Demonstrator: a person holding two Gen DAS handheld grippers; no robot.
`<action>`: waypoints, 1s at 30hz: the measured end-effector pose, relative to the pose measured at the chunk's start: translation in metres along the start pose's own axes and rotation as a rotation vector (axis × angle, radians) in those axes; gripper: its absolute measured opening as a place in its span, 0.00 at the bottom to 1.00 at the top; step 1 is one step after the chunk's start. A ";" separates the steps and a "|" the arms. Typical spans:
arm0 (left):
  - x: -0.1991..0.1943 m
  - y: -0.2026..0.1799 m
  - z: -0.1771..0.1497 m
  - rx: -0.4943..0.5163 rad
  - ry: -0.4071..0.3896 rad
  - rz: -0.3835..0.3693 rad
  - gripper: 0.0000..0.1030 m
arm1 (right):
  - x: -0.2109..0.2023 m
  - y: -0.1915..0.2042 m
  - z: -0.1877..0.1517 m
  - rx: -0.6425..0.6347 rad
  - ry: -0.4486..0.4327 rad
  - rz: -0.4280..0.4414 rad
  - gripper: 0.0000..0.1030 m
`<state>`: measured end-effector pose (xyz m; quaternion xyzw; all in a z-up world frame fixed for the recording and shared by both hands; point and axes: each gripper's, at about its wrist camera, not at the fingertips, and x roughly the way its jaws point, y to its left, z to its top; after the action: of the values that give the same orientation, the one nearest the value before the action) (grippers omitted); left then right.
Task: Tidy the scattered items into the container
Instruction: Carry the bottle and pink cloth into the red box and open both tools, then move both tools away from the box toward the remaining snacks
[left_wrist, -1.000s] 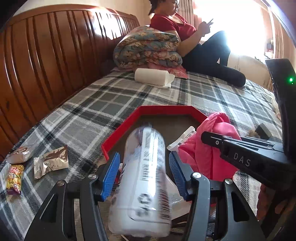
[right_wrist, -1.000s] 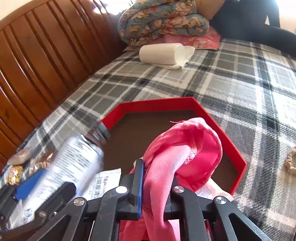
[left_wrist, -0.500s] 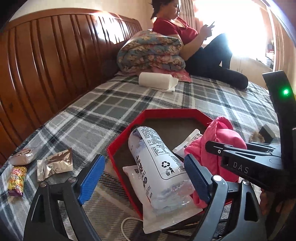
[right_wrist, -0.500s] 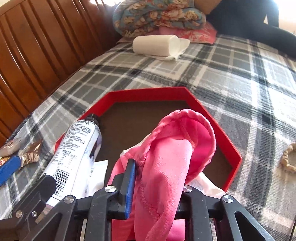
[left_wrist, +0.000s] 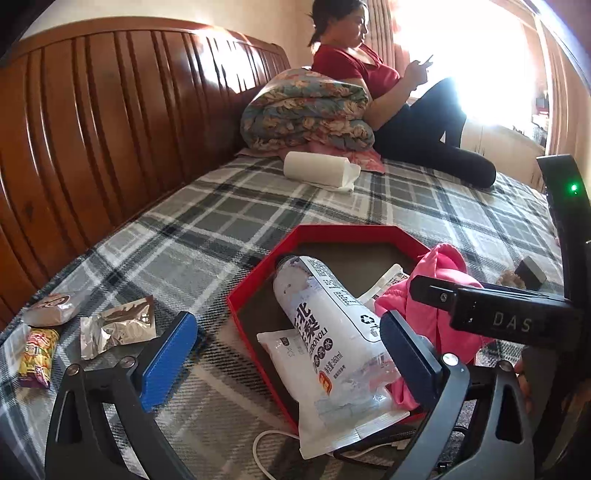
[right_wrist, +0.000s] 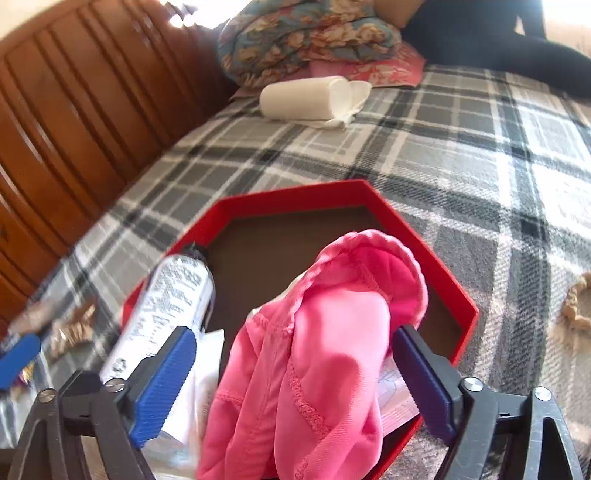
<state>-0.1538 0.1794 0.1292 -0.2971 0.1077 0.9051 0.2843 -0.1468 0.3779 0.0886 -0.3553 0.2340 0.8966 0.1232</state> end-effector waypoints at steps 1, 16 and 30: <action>-0.003 0.002 0.001 -0.005 -0.015 0.011 1.00 | -0.001 -0.002 0.001 0.015 -0.005 -0.007 0.91; -0.058 0.030 0.011 -0.099 -0.146 0.073 1.00 | -0.041 -0.032 0.003 0.189 -0.063 0.005 0.96; -0.150 0.080 -0.010 -0.198 -0.200 0.263 1.00 | -0.072 0.025 -0.015 -0.029 -0.057 0.023 0.96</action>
<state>-0.0961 0.0429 0.2135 -0.2155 0.0274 0.9657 0.1424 -0.0961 0.3448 0.1371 -0.3286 0.2214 0.9110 0.1146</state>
